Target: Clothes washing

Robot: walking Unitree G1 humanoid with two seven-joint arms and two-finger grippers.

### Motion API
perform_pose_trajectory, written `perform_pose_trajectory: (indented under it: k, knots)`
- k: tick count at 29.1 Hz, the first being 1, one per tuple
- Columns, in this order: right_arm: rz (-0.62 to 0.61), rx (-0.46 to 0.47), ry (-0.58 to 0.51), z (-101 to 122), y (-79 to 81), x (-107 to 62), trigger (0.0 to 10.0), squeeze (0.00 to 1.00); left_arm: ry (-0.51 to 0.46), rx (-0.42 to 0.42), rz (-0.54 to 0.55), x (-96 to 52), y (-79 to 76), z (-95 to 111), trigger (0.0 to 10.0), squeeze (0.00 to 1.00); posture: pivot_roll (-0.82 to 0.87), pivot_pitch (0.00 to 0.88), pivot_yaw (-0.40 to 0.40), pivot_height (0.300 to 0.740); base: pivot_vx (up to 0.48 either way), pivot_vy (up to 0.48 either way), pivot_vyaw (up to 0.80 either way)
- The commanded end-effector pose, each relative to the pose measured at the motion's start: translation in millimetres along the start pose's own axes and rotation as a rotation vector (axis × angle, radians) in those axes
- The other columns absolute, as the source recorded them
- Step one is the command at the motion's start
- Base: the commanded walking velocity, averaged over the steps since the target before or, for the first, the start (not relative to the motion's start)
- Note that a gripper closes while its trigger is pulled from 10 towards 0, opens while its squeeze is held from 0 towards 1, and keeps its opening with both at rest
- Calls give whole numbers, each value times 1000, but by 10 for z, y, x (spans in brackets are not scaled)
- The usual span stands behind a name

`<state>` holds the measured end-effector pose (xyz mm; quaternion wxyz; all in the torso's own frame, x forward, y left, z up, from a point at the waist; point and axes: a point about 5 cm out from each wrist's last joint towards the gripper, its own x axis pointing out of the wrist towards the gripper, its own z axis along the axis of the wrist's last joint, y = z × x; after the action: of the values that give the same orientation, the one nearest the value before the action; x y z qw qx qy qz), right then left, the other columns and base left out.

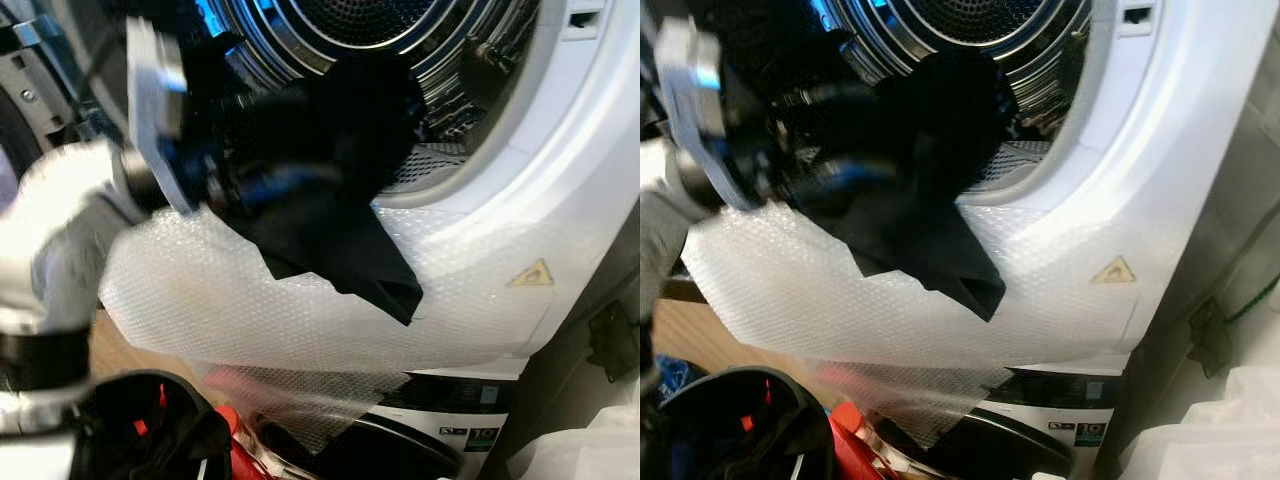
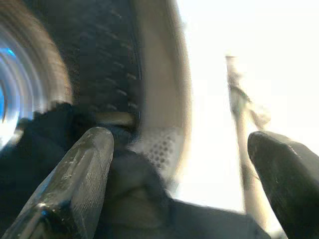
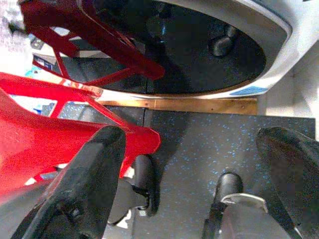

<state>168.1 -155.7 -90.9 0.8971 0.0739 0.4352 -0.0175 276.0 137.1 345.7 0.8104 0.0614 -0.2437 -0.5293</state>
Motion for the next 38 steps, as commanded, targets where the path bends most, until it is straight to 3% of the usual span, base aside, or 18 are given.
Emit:
perform_pose_trajectory:
  k: [1, 2, 3, 5, 9, 12, 15, 19, 23, 33, 38]
  knots:
    - [23, -15, 19, -20, 56, 5, 10000, 0, 21, 153, 145, 89, -96, 1, 10000, 0, 189, 0, 93, 740, 0, 0, 0]
    - [28, -25, 20, -13, 63, 8, 10000, 0, 37, 221, 177, 166, -234, -83, 10000, 0, 201, 0, 89, 740, 0, 0, 0]
    - [28, -25, 20, -13, 63, 8, 10000, 0, 37, 221, 177, 166, -234, -83, 10000, 0, 201, 0, 89, 740, 0, 0, 0]
    - [33, -33, 21, 1, 81, 14, 10000, 0, 5, 231, 239, 210, -423, -199, 10000, 0, 210, 0, 88, 740, 0, 0, 0]
    - [38, -38, 19, 25, 104, 23, 10000, 0, 20, 210, 315, 167, -645, -331, 10000, 0, 222, 0, 88, 740, 0, 0, 0]
    - [42, -44, 15, 48, 116, 30, 10000, 0, 60, 261, 423, 50, -794, -464, 10000, 0, 224, 0, 88, 740, 0, 0, 0]
    - [47, -59, 17, 53, 114, 32, 10000, 0, 84, 280, 517, -79, -783, -528, 10000, 0, 255, 0, 71, 740, 0, 0, 0]
    - [59, -88, 31, 31, 111, 27, 10000, 0, 27, 229, 591, -67, -718, -455, 10000, 0, 275, 0, 60, 740, 0, 0, 0]
    - [62, -94, 35, 25, 115, 27, 10000, 0, 33, 217, 619, -58, -739, -497, 10000, 0, 276, 0, 58, 740, 0, 0, 0]
    - [75, -93, 24, 77, 157, 43, 10000, 0, 87, 87, 697, -12, -575, -604, 10000, 0, 264, 0, 69, 740, 0, 0, 0]
    - [76, -93, 28, 51, 156, 36, 10000, 0, 159, 45, 764, -27, -431, -675, 10000, 0, 262, 0, 65, 740, 0, 0, 0]
